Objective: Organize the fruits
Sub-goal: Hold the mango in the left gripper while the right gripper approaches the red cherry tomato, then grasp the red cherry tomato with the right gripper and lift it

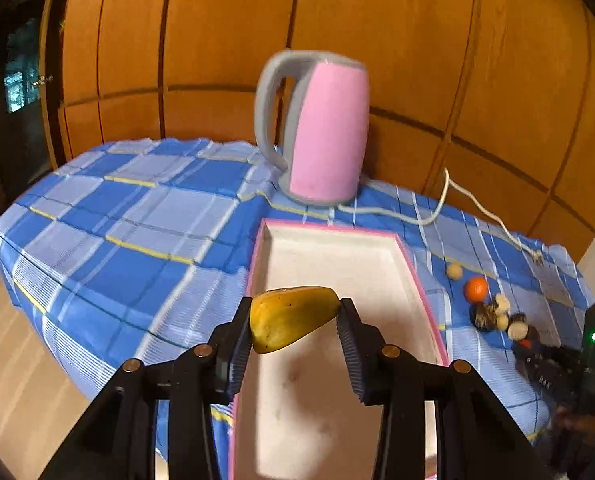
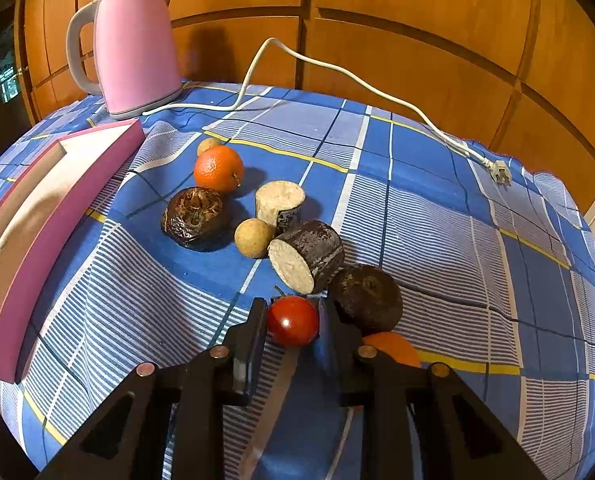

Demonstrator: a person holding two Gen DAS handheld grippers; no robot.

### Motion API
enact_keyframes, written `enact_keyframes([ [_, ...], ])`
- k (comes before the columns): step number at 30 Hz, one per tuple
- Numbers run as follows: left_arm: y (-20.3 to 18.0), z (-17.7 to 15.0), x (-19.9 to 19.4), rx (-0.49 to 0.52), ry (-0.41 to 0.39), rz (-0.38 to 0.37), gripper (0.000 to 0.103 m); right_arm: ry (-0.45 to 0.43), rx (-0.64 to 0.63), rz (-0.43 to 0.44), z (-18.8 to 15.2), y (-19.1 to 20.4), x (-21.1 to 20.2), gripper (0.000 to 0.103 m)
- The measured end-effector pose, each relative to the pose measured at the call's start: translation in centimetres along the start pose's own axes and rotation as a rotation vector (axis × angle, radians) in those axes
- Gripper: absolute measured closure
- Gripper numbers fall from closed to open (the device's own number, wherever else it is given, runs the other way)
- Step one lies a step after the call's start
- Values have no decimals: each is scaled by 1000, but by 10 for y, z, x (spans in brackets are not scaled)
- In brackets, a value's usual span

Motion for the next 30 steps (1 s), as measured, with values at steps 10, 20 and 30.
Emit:
enact_keyframes([
  [10,-27,12,50,84,41,27,61,-13,18,13,-1,0,-1,77],
  [20,-18,19,67,82,73,47,61,-5,0,6,-2,2,1,77],
  [30,32,28,3,-45,-16,47,61,-6,11,8,-2,2,1,77],
])
Point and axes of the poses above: each gripper's, at about its wrist camera, not at the fingertips, and x roughly the way its jaws point, y to its left, z to its top, the point moved 10 cm from there along x, roughly the way its jaws point, and after that the axes turned 5 degrees about z, right-handed, at the moved point
